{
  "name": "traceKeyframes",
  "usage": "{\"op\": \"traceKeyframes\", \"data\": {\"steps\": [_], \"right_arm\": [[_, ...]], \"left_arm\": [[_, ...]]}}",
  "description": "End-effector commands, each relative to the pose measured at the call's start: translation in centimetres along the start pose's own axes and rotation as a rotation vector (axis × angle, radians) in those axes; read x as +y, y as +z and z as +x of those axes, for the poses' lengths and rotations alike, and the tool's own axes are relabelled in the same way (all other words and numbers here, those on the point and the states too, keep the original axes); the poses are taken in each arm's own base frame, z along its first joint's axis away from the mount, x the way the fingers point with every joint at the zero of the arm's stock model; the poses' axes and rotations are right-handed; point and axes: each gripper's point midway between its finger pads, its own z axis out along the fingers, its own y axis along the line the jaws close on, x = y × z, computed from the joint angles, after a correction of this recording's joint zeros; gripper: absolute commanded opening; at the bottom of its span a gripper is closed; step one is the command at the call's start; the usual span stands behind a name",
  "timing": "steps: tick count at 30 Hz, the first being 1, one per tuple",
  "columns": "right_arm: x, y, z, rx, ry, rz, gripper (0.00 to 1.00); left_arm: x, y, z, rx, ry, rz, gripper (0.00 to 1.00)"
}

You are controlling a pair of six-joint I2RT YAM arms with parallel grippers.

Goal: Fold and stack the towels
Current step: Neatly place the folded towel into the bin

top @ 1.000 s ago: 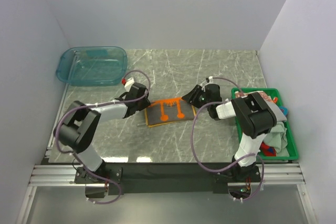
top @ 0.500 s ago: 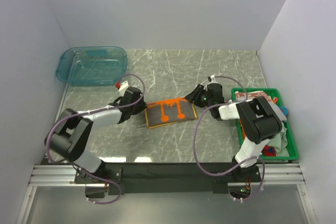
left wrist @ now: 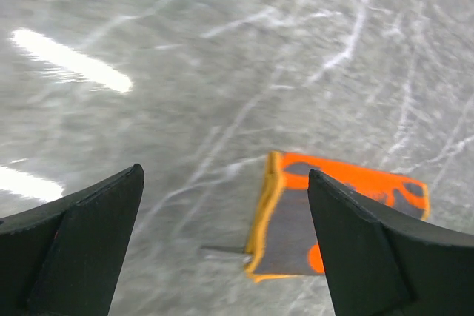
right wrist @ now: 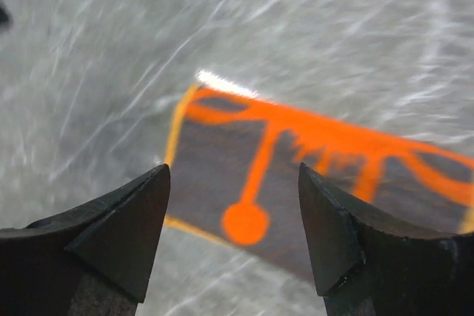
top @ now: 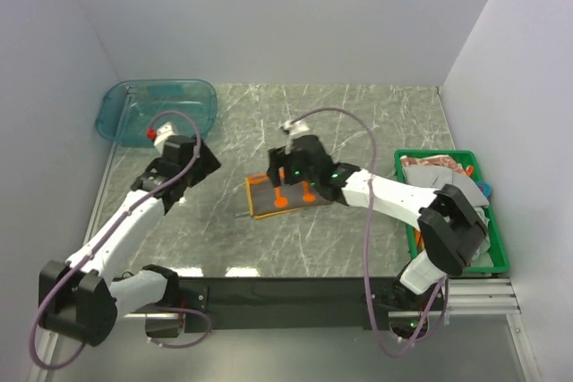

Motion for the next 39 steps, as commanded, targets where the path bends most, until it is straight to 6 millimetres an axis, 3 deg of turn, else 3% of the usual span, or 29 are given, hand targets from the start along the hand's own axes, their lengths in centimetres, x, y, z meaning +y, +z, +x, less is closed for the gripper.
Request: {"op": "traceKeyframes", "data": {"steps": [1, 2, 3, 4, 5, 6, 7, 8, 10, 11, 17, 27, 33, 35, 38, 39], "right_arm": [[1.4, 0.3, 3.7, 0.155, -0.163, 0.063, 0.77], [2.9, 0.6, 3.1, 0.149, -0.190, 0.042, 0.78], [4.6, 0.7, 3.9, 0.170, -0.221, 0.019, 0.78], [4.7, 1.3, 5.7, 0.223, -0.255, 0.044, 0.79], [5.9, 1.6, 5.0, 0.214, -0.275, 0.035, 0.79], [6.9, 1.5, 6.3, 0.249, -0.315, 0.029, 0.79], [6.8, 2.4, 7.4, 0.274, -0.344, 0.057, 0.78], [7.6, 2.7, 7.1, 0.271, -0.357, 0.055, 0.77], [8.0, 3.4, 9.2, 0.325, -0.396, 0.065, 0.75], [8.4, 3.8, 8.8, 0.319, -0.402, 0.072, 0.73], [8.3, 5.3, 12.1, 0.401, -0.490, 0.124, 0.67], [3.7, 5.5, 17.2, 0.531, -0.554, 0.278, 0.59], [2.0, 4.8, 18.8, 0.581, -0.527, 0.266, 0.35], [1.5, 4.7, 19.1, 0.594, -0.511, 0.249, 0.19], [2.1, 4.5, 19.0, 0.565, -0.475, 0.163, 0.03], [3.6, 4.8, 18.9, 0.548, -0.435, 0.075, 0.00]], "left_arm": [[2.0, -2.3, -1.0, 0.058, 0.032, -0.009, 0.99], [2.0, -3.1, -1.8, 0.037, 0.028, 0.009, 0.99], [2.2, -3.4, -2.2, 0.033, 0.046, 0.014, 0.99], [2.5, -3.7, -2.4, 0.031, 0.049, 0.016, 0.99], [3.2, -4.1, -3.1, 0.008, 0.040, 0.008, 0.99], [3.6, -4.2, -3.4, -0.001, 0.049, 0.004, 0.99], [3.9, -4.2, -3.5, -0.012, 0.045, 0.001, 0.99], [4.5, -4.1, -3.4, -0.018, 0.035, 0.005, 0.99], [4.9, -3.8, -2.9, -0.013, 0.028, 0.013, 0.99], [5.3, -3.5, -2.1, 0.007, 0.020, 0.020, 0.99], [5.4, -3.6, -3.0, -0.007, 0.024, 0.030, 0.99], [5.3, -3.3, -2.6, 0.013, 0.022, 0.054, 0.99], [4.2, -2.5, -1.0, 0.099, 0.004, 0.117, 0.99], [3.8, -2.2, -0.4, 0.128, -0.007, 0.135, 0.99], [3.7, -2.0, 0.3, 0.140, -0.048, 0.155, 0.99], [2.8, -2.1, 0.3, 0.140, -0.077, 0.199, 0.99]]}}
